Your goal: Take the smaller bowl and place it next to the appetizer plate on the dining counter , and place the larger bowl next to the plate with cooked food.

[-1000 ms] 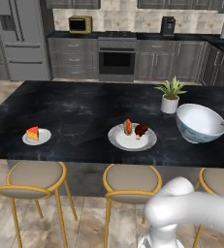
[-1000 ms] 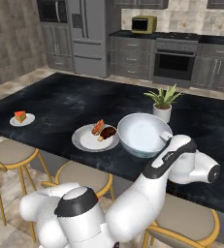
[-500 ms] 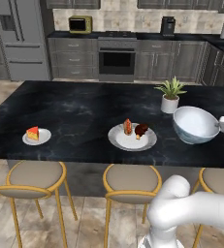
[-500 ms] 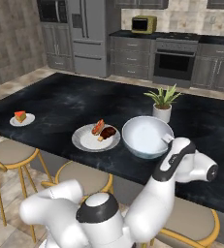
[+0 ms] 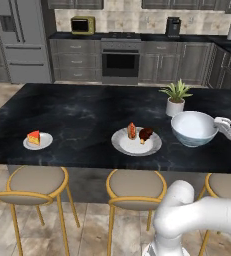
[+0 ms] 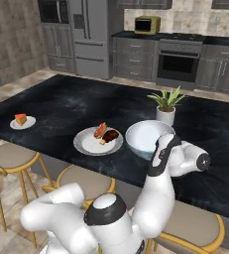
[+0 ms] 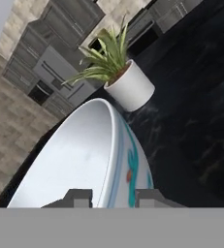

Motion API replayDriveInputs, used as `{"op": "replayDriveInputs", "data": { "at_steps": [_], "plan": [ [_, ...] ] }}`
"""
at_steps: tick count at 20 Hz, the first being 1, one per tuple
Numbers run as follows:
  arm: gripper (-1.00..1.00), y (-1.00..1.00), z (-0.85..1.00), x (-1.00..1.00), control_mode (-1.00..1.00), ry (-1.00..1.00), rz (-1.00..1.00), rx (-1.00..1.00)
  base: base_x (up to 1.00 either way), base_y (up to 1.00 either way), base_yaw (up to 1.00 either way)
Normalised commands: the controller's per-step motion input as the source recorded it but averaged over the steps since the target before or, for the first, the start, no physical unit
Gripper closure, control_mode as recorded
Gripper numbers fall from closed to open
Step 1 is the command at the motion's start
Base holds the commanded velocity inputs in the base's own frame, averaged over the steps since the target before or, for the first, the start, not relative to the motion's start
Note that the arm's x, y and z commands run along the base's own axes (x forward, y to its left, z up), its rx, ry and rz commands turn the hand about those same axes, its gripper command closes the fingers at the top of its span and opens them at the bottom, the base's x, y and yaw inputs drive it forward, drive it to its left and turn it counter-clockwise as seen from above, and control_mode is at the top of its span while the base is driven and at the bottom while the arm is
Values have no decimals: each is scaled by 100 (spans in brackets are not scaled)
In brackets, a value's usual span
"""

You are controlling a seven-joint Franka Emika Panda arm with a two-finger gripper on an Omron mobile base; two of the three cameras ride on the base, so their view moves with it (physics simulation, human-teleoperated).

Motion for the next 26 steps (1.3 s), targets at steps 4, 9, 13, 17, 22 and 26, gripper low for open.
{"op": "replayDriveInputs", "data": {
  "at_steps": [4, 9, 13, 17, 22, 26],
  "plan": [
    [100, 27, -8, 7, -100, 2, -10, 4, 0, 0, 0],
    [100, 30, -9, 4, -100, 0, -4, 8, 0, 0, 0],
    [100, 20, -6, 13, -100, 0, 0, 4, 0, 0, 0],
    [100, 8, -6, 25, -100, 0, 0, 1, 0, 0, 0],
    [100, 16, -10, 30, -100, 0, 0, 4, 0, 0, 0],
    [100, 15, -20, 19, -100, 0, 0, 1, 0, 0, 0]
  ]
}}
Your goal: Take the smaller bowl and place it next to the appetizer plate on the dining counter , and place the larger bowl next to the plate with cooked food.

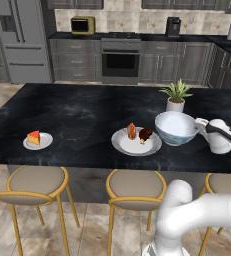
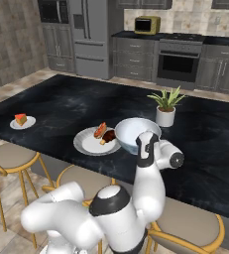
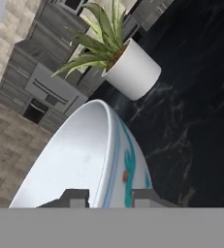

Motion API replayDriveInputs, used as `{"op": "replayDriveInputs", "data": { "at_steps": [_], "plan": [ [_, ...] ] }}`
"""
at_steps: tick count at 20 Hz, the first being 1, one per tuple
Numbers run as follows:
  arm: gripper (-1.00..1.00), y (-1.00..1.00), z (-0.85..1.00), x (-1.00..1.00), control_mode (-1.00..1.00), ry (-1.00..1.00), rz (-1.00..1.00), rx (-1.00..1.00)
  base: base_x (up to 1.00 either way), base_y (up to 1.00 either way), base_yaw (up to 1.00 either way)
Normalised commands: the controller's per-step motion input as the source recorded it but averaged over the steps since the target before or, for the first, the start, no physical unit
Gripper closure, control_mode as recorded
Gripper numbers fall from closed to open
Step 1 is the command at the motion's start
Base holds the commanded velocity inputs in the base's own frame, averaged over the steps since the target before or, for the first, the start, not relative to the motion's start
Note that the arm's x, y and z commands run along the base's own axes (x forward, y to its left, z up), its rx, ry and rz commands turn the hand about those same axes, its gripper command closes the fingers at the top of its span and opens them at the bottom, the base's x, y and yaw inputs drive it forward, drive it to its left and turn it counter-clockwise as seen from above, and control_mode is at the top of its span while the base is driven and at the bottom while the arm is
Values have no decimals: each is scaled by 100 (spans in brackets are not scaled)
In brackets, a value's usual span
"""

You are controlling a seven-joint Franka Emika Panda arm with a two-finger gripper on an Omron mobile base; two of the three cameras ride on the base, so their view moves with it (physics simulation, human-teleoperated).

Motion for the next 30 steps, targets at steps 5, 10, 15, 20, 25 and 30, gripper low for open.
{"op": "replayDriveInputs", "data": {
  "at_steps": [5, 10, 15, 20, 25, 30],
  "plan": [
    [100, 18, -25, 18, -100, 0, 0, 0, 0, 0, 0],
    [100, 4, -45, 6, -100, 0, 0, 0, 0, 0, 0],
    [100, 23, -64, -18, -100, 0, 3, 0, 0, 0, 0],
    [100, 54, -25, -10, -100, -1, 1, 0, 0, 0, 0],
    [-100, 62, 4, 0, -100, -2, 0, 0, 0, 0, 0],
    [-100, -31, 42, -5, -100, -16, 0, 2, 0, 0, 0]
  ]
}}
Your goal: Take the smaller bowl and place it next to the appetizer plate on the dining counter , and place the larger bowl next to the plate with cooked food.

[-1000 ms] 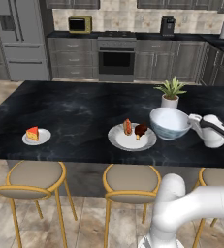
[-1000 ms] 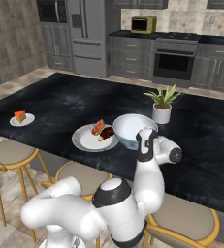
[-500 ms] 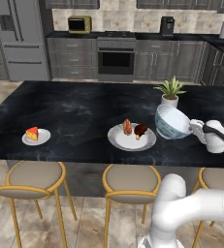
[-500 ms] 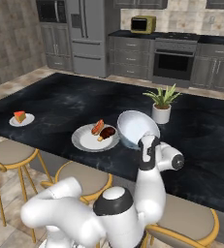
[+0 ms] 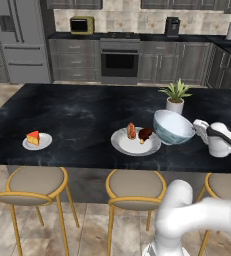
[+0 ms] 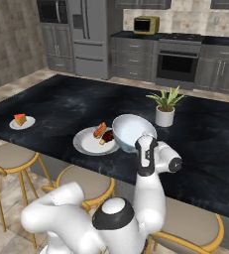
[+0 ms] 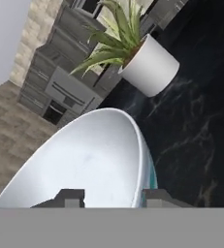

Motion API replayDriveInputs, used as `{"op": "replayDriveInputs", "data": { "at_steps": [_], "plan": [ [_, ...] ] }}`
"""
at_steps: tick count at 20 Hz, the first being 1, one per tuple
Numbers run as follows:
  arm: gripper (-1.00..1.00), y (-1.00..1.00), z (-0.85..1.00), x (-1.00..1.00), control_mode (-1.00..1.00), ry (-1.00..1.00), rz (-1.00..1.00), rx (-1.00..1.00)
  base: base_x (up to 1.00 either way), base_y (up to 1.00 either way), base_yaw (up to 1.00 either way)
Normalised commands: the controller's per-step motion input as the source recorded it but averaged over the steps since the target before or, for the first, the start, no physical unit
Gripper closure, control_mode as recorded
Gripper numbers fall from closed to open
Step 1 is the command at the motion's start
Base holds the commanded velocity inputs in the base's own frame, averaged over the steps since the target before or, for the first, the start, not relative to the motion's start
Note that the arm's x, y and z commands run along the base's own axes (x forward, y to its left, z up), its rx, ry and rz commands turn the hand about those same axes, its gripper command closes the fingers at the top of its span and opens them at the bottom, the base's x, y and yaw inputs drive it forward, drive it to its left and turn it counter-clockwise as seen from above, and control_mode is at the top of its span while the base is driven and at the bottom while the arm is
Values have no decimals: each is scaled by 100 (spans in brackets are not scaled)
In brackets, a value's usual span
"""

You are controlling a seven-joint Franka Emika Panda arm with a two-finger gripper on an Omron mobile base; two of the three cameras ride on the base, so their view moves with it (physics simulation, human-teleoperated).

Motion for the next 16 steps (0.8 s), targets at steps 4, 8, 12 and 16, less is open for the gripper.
{"op": "replayDriveInputs", "data": {
  "at_steps": [4, 8, 12, 16],
  "plan": [
    [-100, -77, 73, -21, -100, -26, 0, 8, 0, 0, 0],
    [-100, -40, 84, -36, -100, -28, 0, 7, 0, 0, 0],
    [-100, -11, 93, -64, -100, -10, -2, 2, 0, 0, 0],
    [-100, 4, 49, -46, -100, 62, -22, -30, 0, 0, 0]
  ]
}}
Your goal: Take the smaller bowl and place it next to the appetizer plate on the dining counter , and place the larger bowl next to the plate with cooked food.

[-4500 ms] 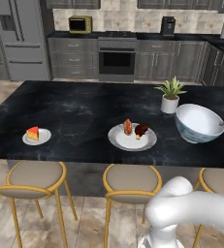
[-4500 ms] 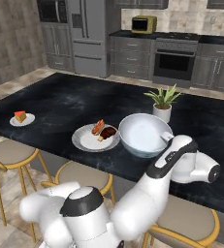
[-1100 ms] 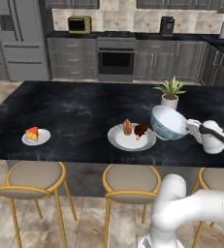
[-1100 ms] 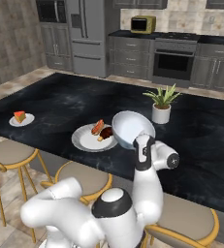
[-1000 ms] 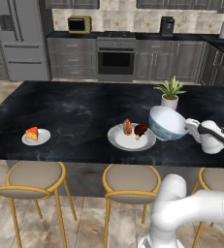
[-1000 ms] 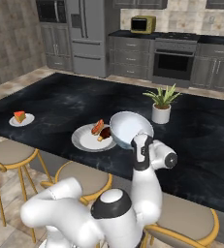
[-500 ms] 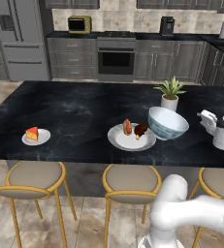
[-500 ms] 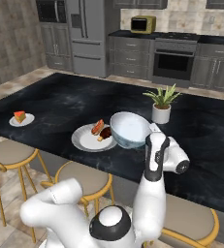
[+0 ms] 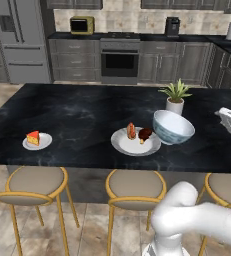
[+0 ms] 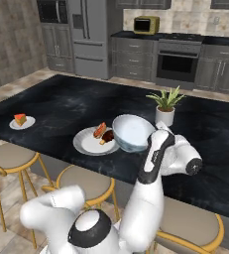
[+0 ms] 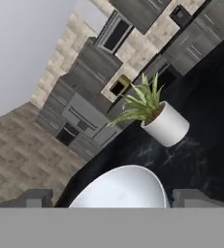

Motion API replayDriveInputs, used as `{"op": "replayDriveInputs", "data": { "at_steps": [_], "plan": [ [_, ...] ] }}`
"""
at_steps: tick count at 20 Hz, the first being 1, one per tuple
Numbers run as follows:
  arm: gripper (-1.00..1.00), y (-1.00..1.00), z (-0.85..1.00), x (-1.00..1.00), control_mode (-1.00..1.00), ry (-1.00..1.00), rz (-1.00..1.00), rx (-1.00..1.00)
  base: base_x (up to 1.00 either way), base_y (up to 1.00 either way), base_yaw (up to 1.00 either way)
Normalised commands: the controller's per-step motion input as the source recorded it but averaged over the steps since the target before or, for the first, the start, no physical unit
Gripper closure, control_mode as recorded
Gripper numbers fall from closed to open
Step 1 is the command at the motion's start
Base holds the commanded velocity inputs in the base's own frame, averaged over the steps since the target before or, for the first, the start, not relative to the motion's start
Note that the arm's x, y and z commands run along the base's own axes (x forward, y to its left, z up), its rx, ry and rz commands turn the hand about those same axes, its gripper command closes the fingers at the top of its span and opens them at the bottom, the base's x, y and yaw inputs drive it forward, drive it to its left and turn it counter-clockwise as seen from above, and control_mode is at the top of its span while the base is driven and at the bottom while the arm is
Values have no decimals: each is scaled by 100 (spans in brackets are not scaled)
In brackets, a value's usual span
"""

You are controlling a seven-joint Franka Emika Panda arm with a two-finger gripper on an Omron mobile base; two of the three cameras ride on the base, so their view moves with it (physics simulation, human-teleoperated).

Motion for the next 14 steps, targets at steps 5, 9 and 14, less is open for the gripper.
{"op": "replayDriveInputs", "data": {
  "at_steps": [5, 9, 14],
  "plan": [
    [-100, 34, -28, -16, -100, 89, -25, -77, 0, 0, 0],
    [-100, 88, -28, -27, -100, 86, -7, -89, 0, 0, 0],
    [-100, 100, -18, -63, -100, 49, 0, -54, 0, 0, 0]
  ]
}}
